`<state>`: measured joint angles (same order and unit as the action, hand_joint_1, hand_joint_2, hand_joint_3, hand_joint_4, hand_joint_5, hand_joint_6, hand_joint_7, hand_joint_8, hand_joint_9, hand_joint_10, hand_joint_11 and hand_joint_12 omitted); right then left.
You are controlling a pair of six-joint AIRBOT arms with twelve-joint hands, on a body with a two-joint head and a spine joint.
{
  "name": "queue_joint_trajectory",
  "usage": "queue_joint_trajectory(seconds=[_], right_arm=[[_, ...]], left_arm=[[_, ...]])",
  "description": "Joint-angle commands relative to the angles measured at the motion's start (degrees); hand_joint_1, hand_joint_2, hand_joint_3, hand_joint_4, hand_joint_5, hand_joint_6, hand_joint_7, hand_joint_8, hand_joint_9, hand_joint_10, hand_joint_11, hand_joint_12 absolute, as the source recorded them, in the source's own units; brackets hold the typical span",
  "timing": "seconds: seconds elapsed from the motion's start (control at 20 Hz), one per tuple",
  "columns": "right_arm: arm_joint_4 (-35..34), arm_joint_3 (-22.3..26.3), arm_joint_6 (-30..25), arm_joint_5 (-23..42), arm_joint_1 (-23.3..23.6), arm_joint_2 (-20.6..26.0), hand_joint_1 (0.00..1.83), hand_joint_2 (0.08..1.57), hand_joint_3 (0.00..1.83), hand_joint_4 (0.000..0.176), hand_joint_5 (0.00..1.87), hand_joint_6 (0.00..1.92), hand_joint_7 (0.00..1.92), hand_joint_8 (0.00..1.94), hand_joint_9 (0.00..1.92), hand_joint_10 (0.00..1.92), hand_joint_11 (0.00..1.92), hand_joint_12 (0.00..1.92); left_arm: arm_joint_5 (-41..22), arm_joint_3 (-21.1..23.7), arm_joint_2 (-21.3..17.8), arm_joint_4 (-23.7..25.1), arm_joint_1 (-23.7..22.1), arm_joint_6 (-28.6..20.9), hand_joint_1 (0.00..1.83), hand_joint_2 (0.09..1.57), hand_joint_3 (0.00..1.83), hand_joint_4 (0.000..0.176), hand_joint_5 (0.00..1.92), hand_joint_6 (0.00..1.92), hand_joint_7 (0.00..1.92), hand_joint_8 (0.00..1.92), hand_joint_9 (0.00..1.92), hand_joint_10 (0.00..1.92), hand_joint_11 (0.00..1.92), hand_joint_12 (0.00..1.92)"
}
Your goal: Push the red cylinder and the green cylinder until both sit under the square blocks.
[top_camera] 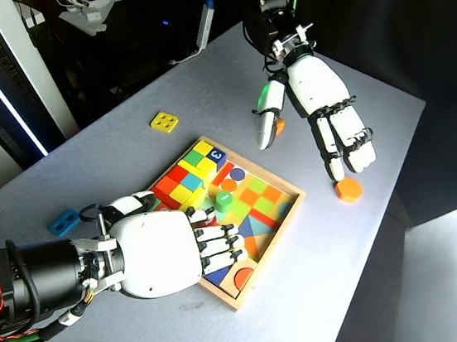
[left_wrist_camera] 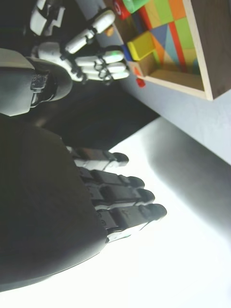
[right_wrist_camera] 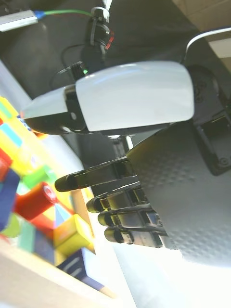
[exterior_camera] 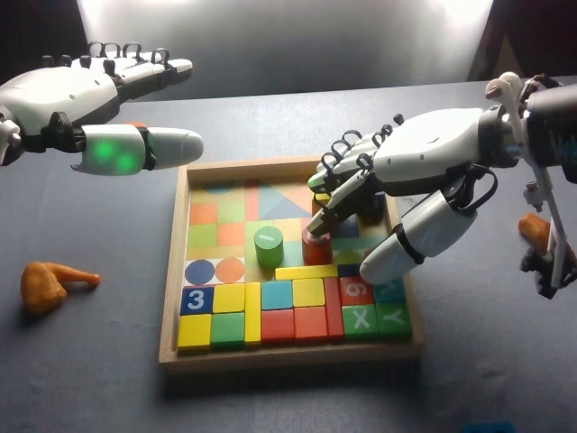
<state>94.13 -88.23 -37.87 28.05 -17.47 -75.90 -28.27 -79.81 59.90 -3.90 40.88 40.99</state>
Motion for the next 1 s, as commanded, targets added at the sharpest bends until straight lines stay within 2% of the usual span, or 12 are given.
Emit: queue_joint_trajectory(seconds=[0.0, 0.05, 0.1, 0.2, 0.35, 0.4, 0.45, 0.55, 0.6, 0.65, 0.95], right_arm=[[-2.71, -0.12, -0.49, 0.66, 0.11, 0.14, 0.25, 1.04, 0.00, 0.176, 0.43, 0.00, 0.08, 0.00, 0.00, 0.00, 0.00, 0.18], [-2.71, -0.13, -0.50, 0.63, 0.09, 0.12, 0.25, 1.05, 0.00, 0.176, 0.43, 0.00, 0.07, 0.00, 0.00, 0.00, 0.00, 0.19], [-2.71, -0.15, -0.52, 0.61, 0.08, 0.10, 0.26, 1.05, 0.00, 0.176, 0.43, 0.00, 0.08, 0.00, 0.00, 0.00, 0.00, 0.19], [-2.71, -0.22, -0.55, 0.57, 0.08, 0.06, 0.27, 1.04, 0.00, 0.176, 0.44, 0.00, 0.09, 0.00, 0.00, 0.00, 0.00, 0.21], [-2.71, -0.35, -0.55, 0.50, 0.09, -0.12, 0.27, 1.05, 0.00, 0.176, 0.43, 0.00, 0.08, 0.00, 0.00, 0.00, 0.00, 0.20], [-2.71, -0.41, -0.55, 0.47, 0.10, -0.20, 0.27, 1.05, 0.00, 0.176, 0.43, 0.00, 0.08, 0.00, 0.00, 0.00, 0.00, 0.19], [-2.71, -0.47, -0.54, 0.47, 0.10, -0.27, 0.27, 1.05, 0.00, 0.176, 0.43, 0.00, 0.08, 0.00, 0.00, 0.00, 0.00, 0.19], [-2.71, -0.58, -0.54, 0.47, 0.11, -0.46, 0.25, 1.05, 0.00, 0.176, 0.42, 0.00, 0.06, 0.00, 0.00, 0.00, 0.00, 0.17], [-2.71, -0.62, -0.54, 0.47, 0.13, -0.53, 0.26, 1.05, 0.00, 0.176, 0.42, 0.00, 0.06, 0.00, 0.00, 0.00, 0.00, 0.17], [-2.71, -0.66, -0.53, 0.47, 0.18, -0.59, 0.27, 1.05, 0.00, 0.176, 0.43, 0.00, 0.07, 0.00, 0.00, 0.00, 0.00, 0.19], [-2.72, -0.69, -0.52, 0.41, 0.16, -0.71, 0.25, 1.05, 0.00, 0.176, 0.41, 0.00, 0.06, 0.00, 0.00, 0.00, 0.00, 0.14]], left_arm=[[-6.79, -0.36, 0.19, -0.83, -0.76, -0.27, 0.00, 1.05, 0.00, 0.158, 0.05, 0.00, 0.00, 0.00, 0.00, 0.00, 0.00, 0.00], [-6.79, -0.36, 0.19, -0.83, -0.76, -0.27, 0.00, 1.04, 0.00, 0.169, 0.06, 0.00, 0.00, 0.00, 0.00, 0.00, 0.00, 0.00], [-6.79, -0.36, 0.19, -0.83, -0.76, -0.27, 0.00, 1.04, 0.00, 0.165, 0.05, 0.00, 0.00, 0.00, 0.00, 0.00, 0.00, 0.00], [-6.79, -0.39, 0.19, -0.83, -0.76, -0.27, 0.00, 1.03, 0.00, 0.170, 0.05, 0.00, 0.00, 0.00, 0.00, 0.00, 0.00, 0.00], [-6.79, -0.40, 0.19, -0.82, -0.76, -0.27, 0.00, 1.03, 0.00, 0.162, 0.05, 0.00, 0.00, 0.00, 0.00, 0.00, 0.00, 0.00], [-6.78, -0.40, 0.19, -0.82, -0.76, -0.27, 0.00, 1.02, 0.00, 0.170, 0.06, 0.00, 0.00, 0.00, 0.00, 0.00, 0.00, 0.00], [-6.78, -0.40, 0.19, -0.82, -0.76, -0.27, 0.00, 1.02, 0.00, 0.170, 0.06, 0.00, 0.00, 0.00, 0.00, 0.00, 0.00, 0.00], [-6.78, -0.41, 0.19, -0.82, -0.76, -0.27, 0.00, 1.03, 0.00, 0.158, 0.05, 0.00, 0.00, 0.00, 0.00, 0.00, 0.01, 0.00], [-6.78, -0.41, 0.19, -0.82, -0.76, -0.27, 0.00, 1.03, 0.00, 0.158, 0.05, 0.00, 0.00, 0.00, 0.00, 0.00, 0.01, 0.00], [-6.78, -0.42, 0.19, -0.81, -0.76, -0.27, 0.00, 1.03, 0.00, 0.166, 0.05, 0.00, 0.00, 0.00, 0.00, 0.00, 0.01, 0.01], [-6.78, -0.43, 0.19, -0.82, -0.77, -0.29, 0.00, 1.04, 0.00, 0.159, 0.05, 0.00, 0.00, 0.00, 0.00, 0.00, 0.01, 0.00]])
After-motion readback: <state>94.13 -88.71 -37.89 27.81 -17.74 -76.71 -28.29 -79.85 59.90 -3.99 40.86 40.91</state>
